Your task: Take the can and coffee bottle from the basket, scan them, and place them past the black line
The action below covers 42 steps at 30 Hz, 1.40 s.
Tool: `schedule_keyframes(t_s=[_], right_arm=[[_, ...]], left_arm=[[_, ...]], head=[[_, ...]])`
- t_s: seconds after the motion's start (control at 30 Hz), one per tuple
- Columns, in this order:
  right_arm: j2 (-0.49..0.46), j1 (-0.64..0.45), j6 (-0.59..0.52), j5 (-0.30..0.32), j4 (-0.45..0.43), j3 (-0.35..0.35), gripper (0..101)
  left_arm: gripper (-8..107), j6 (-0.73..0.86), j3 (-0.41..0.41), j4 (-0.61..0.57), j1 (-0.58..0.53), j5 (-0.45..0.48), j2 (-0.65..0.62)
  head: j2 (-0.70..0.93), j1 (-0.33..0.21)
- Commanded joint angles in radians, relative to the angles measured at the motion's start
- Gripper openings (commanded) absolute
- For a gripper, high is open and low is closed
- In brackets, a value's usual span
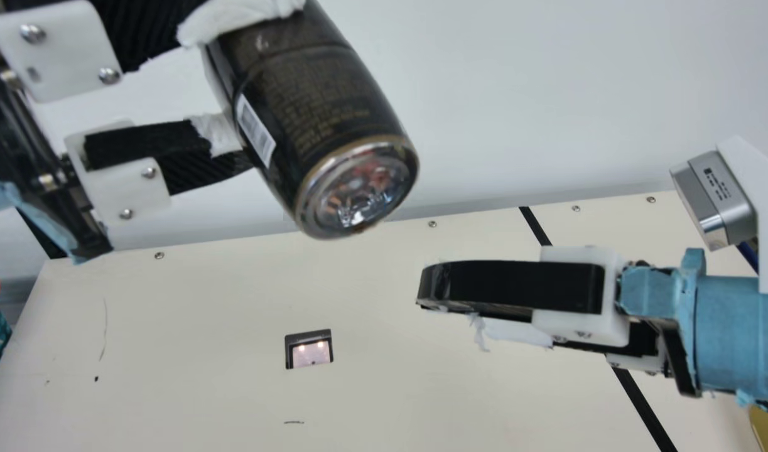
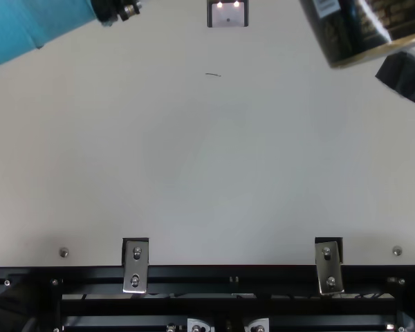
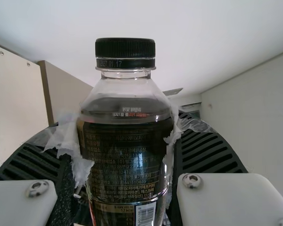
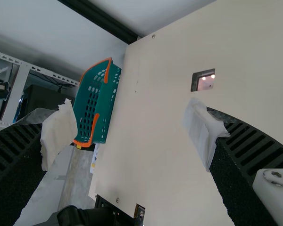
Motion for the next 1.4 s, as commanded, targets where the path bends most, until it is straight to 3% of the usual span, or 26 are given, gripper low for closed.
schedule_keyframes(t_s=[0.0, 0.57, 0.97, 1.37], right_arm=[[0.000, 0.000, 0.000, 0.000, 0.000, 0.000, 101], [0.000, 0.000, 0.000, 0.000, 0.000, 0.000, 101], [0.000, 0.000, 0.000, 0.000, 0.000, 0.000, 101], [0.000, 0.000, -0.001, 0.001, -0.001, 0.000, 101]], left_arm=[[10, -0.005, 0.001, -0.026, -0.005, -0.021, -0.003], [10, -0.038, -0.032, -0.042, -0.184, -0.250, 0.028], [10, -0.064, -0.014, -0.021, -0.312, -0.340, 0.041], [10, -0.070, 0.023, -0.032, -0.356, -0.396, 0.033]], head=[[-0.018, -0.027], [-0.018, -0.027], [-0.018, -0.027], [-0.018, -0.027]])
